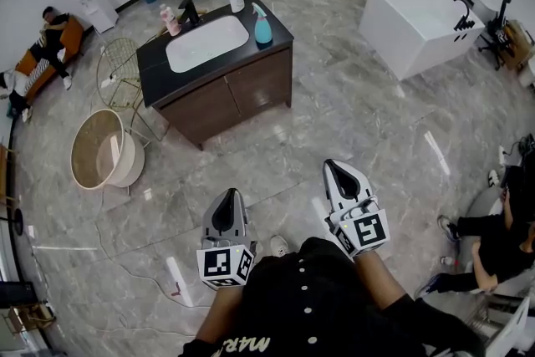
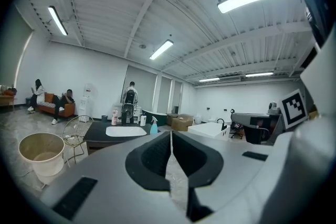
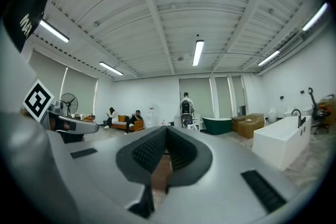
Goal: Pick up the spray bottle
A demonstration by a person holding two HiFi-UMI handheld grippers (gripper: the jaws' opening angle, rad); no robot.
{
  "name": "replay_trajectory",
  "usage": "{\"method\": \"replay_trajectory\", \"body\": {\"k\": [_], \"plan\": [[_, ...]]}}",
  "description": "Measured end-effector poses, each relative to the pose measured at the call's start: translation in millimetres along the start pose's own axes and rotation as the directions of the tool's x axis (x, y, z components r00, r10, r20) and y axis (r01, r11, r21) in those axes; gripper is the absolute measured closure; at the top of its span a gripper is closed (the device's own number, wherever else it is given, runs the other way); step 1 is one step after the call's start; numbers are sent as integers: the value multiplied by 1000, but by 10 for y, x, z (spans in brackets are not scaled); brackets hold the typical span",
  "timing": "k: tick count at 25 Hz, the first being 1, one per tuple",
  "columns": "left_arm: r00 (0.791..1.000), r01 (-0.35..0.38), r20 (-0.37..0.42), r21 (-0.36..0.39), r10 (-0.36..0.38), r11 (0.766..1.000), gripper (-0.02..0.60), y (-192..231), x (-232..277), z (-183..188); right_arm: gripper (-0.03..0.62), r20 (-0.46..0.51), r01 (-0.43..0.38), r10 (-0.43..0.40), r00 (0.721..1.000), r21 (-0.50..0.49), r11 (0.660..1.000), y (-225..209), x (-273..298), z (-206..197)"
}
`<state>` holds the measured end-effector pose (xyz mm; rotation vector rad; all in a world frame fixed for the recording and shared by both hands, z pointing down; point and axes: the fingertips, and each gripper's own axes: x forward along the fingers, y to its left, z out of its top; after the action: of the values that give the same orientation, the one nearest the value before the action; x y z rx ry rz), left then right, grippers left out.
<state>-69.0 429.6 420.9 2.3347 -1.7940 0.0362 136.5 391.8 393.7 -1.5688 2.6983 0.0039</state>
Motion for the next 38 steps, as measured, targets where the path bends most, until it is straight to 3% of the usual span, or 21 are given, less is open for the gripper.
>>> {"method": "replay_trajectory", "body": {"k": [8, 17, 30, 38], "plan": [[999, 37, -11, 5, -37, 999, 561, 176, 80, -53, 599, 5, 18, -18, 1000, -4, 1000, 87, 182, -77], [1000, 14, -18, 12, -14, 1000, 561, 509, 560, -50, 600, -22, 37, -37, 999, 7, 999, -129, 750, -263], [1000, -14, -7, 27, 14, 1000, 561, 966, 2155, 295, 600, -11, -22, 21, 1000, -23, 999, -910, 2335, -179], [999, -45, 13, 25, 44, 999, 561, 1015, 2893, 504, 600, 8, -57, 57, 998, -29, 998, -1417, 2992, -91]]}}
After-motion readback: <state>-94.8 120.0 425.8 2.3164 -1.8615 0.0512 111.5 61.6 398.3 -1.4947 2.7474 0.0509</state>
